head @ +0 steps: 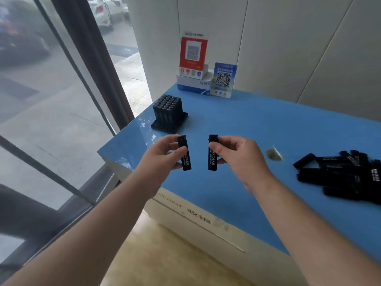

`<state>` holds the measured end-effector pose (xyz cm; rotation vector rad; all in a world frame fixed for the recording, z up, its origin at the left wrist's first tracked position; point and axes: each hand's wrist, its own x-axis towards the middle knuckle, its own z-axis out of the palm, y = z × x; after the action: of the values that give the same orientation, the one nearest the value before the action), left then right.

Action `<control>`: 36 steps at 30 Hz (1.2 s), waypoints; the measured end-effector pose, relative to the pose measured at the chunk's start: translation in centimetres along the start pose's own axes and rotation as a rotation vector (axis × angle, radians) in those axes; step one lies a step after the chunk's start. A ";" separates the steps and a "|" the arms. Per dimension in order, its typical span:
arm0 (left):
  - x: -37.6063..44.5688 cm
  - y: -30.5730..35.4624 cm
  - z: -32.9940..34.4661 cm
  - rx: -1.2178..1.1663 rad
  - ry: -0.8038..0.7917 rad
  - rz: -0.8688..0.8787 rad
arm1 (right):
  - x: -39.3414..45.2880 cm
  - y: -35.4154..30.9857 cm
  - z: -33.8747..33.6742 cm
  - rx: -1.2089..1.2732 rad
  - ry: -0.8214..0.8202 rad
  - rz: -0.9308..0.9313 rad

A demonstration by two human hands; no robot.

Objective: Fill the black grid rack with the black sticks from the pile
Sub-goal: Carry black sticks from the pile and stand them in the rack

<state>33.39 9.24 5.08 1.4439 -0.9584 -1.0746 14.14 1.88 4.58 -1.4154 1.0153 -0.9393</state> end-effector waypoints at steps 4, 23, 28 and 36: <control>0.7 -0.7 -6.1 0.006 -0.019 0.001 | 1.0 -0.1 6.0 -0.025 -0.003 0.002; 11.4 -0.6 -18.9 0.110 -0.078 -0.009 | 10.3 0.0 17.7 -0.066 0.044 0.002; 14.7 0.0 -20.2 0.111 -0.084 -0.024 | 13.9 -0.2 18.6 -0.039 0.008 0.010; 19.9 -0.2 -20.6 0.207 -0.128 0.004 | 17.0 0.3 18.9 -0.163 0.112 0.030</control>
<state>58.70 -4.05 3.49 1.5534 -1.1914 -1.1007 37.41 -8.29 2.82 -1.4897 1.2166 -0.9396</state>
